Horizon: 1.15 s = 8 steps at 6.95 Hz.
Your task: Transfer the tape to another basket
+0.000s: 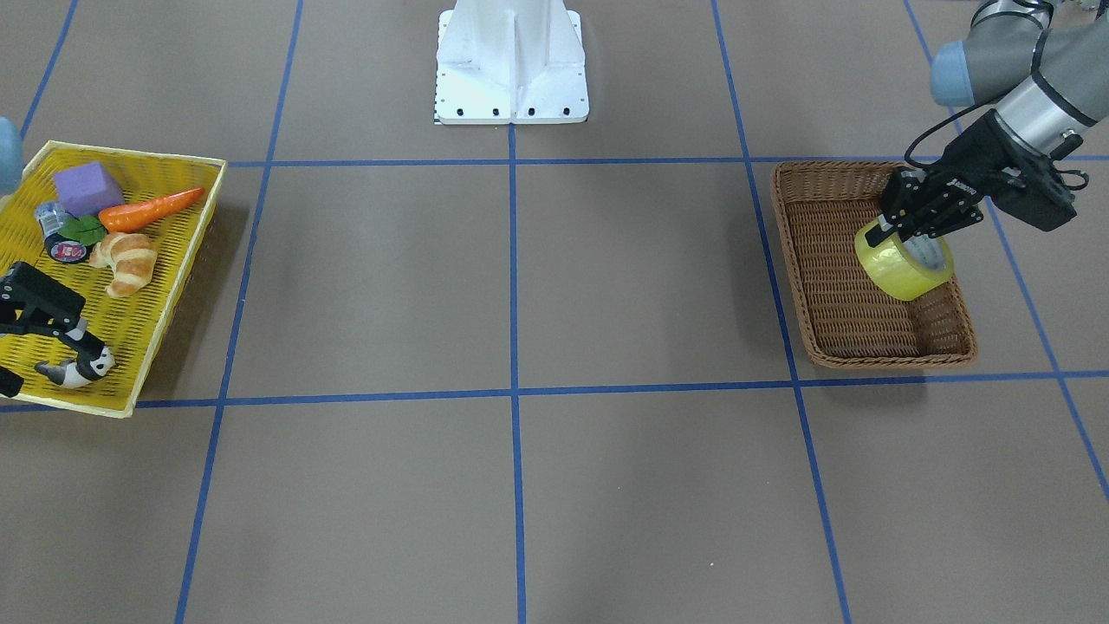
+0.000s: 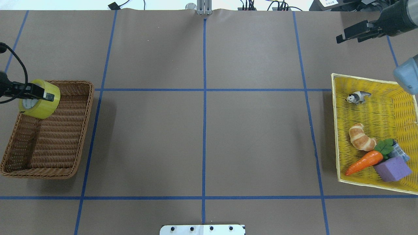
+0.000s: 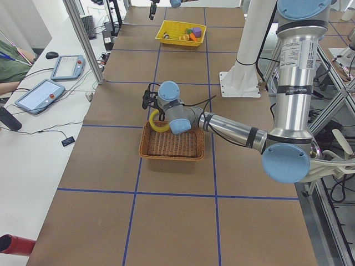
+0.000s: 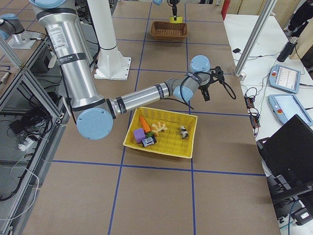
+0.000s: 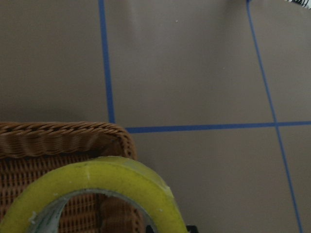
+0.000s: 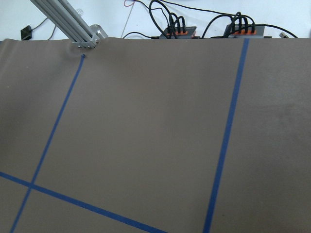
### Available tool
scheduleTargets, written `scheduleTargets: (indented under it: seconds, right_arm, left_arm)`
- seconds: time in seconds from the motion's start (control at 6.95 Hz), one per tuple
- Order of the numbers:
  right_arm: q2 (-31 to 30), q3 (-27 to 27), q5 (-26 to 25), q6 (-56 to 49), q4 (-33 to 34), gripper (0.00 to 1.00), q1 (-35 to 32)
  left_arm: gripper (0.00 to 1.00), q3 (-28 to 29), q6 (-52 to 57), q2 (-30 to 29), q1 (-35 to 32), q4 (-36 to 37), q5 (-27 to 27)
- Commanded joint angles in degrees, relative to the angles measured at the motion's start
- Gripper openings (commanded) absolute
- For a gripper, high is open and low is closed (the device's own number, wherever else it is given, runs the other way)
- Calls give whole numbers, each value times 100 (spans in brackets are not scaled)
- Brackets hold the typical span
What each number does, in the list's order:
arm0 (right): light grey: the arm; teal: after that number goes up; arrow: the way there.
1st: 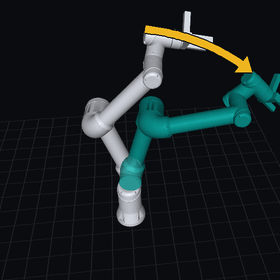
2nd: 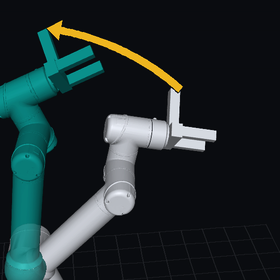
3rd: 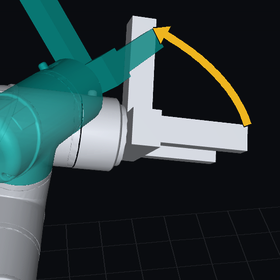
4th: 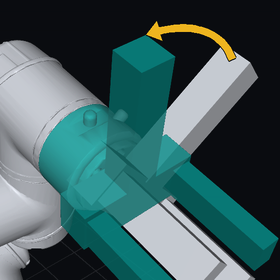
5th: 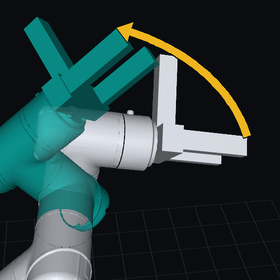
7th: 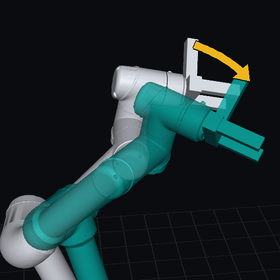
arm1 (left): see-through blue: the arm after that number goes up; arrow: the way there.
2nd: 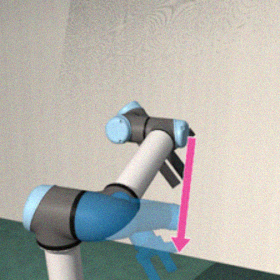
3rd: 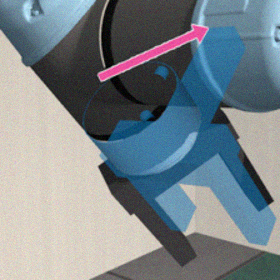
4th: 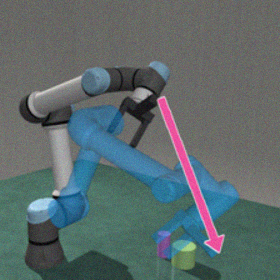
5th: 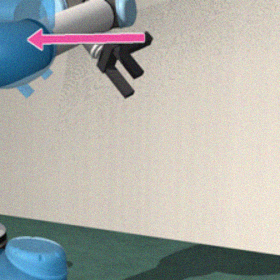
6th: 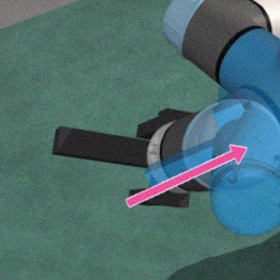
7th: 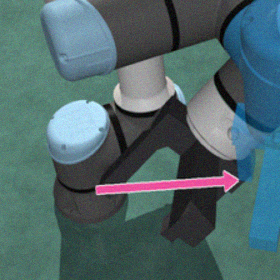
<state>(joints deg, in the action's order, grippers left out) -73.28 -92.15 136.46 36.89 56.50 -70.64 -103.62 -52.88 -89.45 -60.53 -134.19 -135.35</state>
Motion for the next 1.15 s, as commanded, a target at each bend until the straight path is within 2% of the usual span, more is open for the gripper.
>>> scheduleTargets:
  seconds: [0.0, 0.14, 0.43, 0.58, 0.72, 0.86, 1.01]
  right_arm:
    - [-99, -4, 143, -470, 473, 100, -133]
    - [-125, -4, 144, -646, 615, 100, -169]
    - [-134, 4, 179, -648, 634, 100, -169]
    - [-134, -4, 275, -657, 695, 100, -204]
    - [-152, -4, 293, -666, 705, 100, -213]
    - [-161, 13, 302, -666, 705, 100, -222]
    - [-161, 39, 302, -666, 809, 100, -230]
  left_arm:
    - [0, 0, 331, 33, 565, 751, 549]
    - [0, -9, 348, -37, 995, 1172, 1127]
    - [0, -9, 524, -38, 1052, 1273, 1142]
    - [3, 8, 524, -20, 1052, 1290, 1142]
    - [99, 52, 541, 6, 1061, 1290, 1186]
    - [98, 35, 542, 32, 1052, 1255, 1195]
    - [98, -35, 724, 32, 1052, 1246, 1508]
